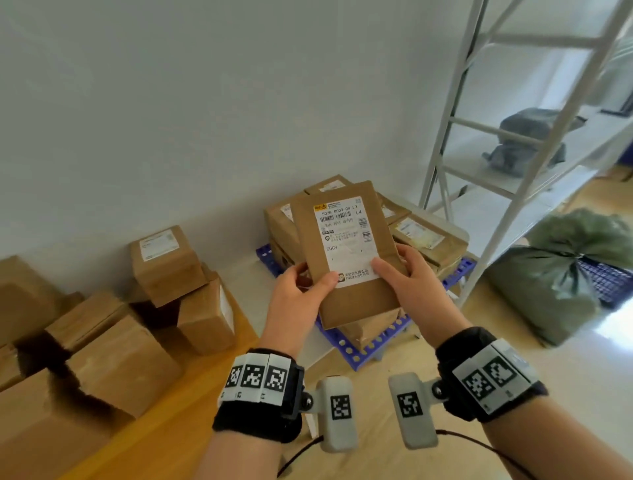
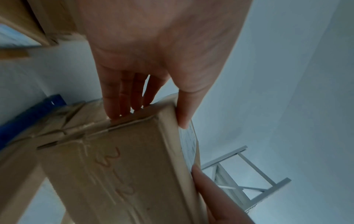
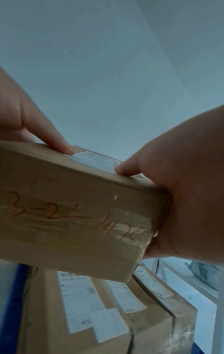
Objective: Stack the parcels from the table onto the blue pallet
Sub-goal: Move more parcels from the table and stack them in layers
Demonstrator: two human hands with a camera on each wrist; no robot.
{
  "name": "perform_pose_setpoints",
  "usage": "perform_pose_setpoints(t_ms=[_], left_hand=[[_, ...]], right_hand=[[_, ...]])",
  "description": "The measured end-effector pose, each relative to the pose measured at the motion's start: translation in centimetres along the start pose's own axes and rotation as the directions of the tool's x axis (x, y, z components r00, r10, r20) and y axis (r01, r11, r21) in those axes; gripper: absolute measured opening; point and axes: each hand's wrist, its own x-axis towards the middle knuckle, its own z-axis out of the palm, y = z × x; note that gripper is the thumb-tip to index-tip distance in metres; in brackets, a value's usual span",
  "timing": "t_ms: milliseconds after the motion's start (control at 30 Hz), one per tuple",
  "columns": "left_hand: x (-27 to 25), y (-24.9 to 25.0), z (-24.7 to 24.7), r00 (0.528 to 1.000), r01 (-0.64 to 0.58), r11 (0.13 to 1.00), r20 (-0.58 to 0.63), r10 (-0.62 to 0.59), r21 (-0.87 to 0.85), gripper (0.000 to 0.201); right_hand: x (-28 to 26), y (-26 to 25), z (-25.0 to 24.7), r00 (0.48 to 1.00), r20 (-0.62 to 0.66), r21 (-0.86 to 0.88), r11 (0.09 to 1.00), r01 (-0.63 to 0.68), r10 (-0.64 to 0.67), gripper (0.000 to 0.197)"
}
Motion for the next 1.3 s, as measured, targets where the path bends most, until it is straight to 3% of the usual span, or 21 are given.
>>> perform_pose_setpoints(t_ms=[67,167,300,533,733,867,1100,1233,1300], left_hand=[[1.9,0.6,1.8,1.000,-0.018,1.000,0.022,0.018,-0.008,0.035],[5.3,1.5,4.5,0.998,-0.057,0.998,0.040,0.057,0.010,0.040],[10.7,2.8,7.8,0.996,-0.079,0.997,0.051,0.078,0.020,0.024],[19.0,5.3,13.2,0.995,-0.019,1.000,0.101,0.019,0.004,0.021],[24.4,6.0,16.2,0.993,-0.048,0.996,0.115,0.039,0.075,0.018],[28.0,5.8,17.8,0.998,-0.048,0.987,0.037,0.042,0.153,0.019],[32.4,6.1,20.5,0.982,-0.025,0.937,-0.168,0.089,0.348,0.016],[34.8,4.8,21.4,0.967,0.040,0.872,-0.238,0.089,0.489,0.030],[35.9,3.6,21.5,0.970,0.099,0.813,-0.238,0.049,0.573,0.039]], right_hand=[[1.8,0.3,-1.6,1.000,-0.025,0.007,1.000,-0.004,0.004,0.054],[5.1,0.4,-3.8,0.998,-0.066,0.003,1.000,0.004,-0.003,0.050],[10.0,0.0,-6.4,0.993,-0.118,0.009,1.000,0.016,-0.015,0.043],[17.8,-0.6,-10.4,0.980,-0.200,0.018,1.000,0.008,-0.005,0.044],[24.4,-0.2,-12.7,0.976,-0.219,-0.017,1.000,-0.001,-0.003,0.048],[29.5,-0.6,-13.5,0.988,-0.149,-0.037,0.999,0.022,-0.027,0.031],[38.5,1.0,-14.8,0.999,0.042,-0.080,0.997,0.019,-0.016,0.030],[43.0,2.2,-14.9,0.985,0.172,-0.149,0.989,0.021,0.005,0.018],[44.6,2.8,-14.6,0.970,0.242,-0.194,0.980,0.045,0.004,0.025]])
